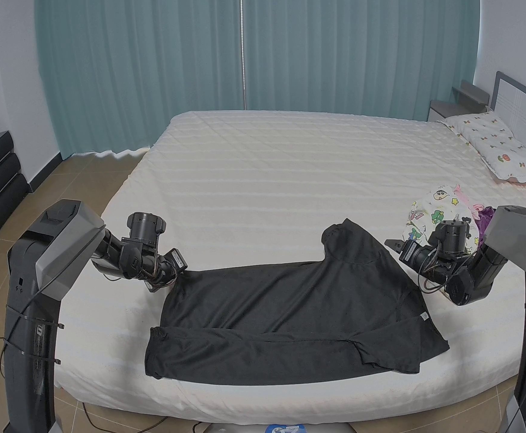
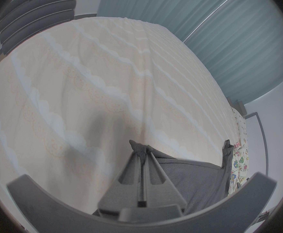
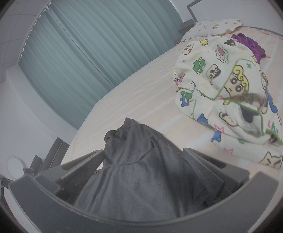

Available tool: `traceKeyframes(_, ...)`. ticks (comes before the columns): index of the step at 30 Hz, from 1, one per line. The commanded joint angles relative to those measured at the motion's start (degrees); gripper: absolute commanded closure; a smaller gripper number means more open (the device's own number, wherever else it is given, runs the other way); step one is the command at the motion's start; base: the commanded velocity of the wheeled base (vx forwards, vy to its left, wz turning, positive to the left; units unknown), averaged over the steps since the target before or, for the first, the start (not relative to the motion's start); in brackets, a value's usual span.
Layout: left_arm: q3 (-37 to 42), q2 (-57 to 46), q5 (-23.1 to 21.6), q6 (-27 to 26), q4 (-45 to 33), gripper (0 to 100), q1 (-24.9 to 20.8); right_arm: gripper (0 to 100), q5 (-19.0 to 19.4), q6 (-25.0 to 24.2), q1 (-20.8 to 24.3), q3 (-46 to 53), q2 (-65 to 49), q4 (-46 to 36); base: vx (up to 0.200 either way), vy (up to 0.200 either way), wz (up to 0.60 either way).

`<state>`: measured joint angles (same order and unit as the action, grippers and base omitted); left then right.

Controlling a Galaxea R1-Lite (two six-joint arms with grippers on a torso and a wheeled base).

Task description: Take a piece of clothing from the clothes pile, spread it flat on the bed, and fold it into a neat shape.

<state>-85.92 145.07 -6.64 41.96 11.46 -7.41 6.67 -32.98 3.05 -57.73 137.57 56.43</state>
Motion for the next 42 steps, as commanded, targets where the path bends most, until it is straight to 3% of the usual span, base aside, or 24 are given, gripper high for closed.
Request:
traceKeyframes(1,1.6,-2.2,0.1,1.2,0.1,100,0.1,0,0.0,3.0,0.0,-9.5,3.1,-6.3,0.000,0.000,0.00)
traceKeyframes(12,4.4,-3.4,-0.1,2.2,0.2,100,0.3,0,0.3,13.3,0.0,-26.0,13.5,-15.1,0.000,0.000,0.00)
traceKeyframes(20,5.9,-3.8,-0.2,2.5,0.2,100,0.3,0,1.3,13.5,0.6,-37.9,17.9,-24.5,0.000,0.000,0.00)
traceKeyframes(32,6.3,-4.1,-0.2,2.5,0.2,100,0.3,0,1.5,13.2,0.8,-41.1,20.5,-25.9,0.000,0.000,0.00)
traceKeyframes(33,6.3,-4.1,-0.3,2.5,0.2,100,0.4,100,1.5,13.2,0.8,-41.0,20.5,-25.7,0.000,0.000,0.00)
traceKeyframes(42,5.9,-4.1,-0.2,2.5,0.3,100,0.6,100,1.8,11.2,0.4,-38.1,17.6,-25.1,0.000,0.000,0.00)
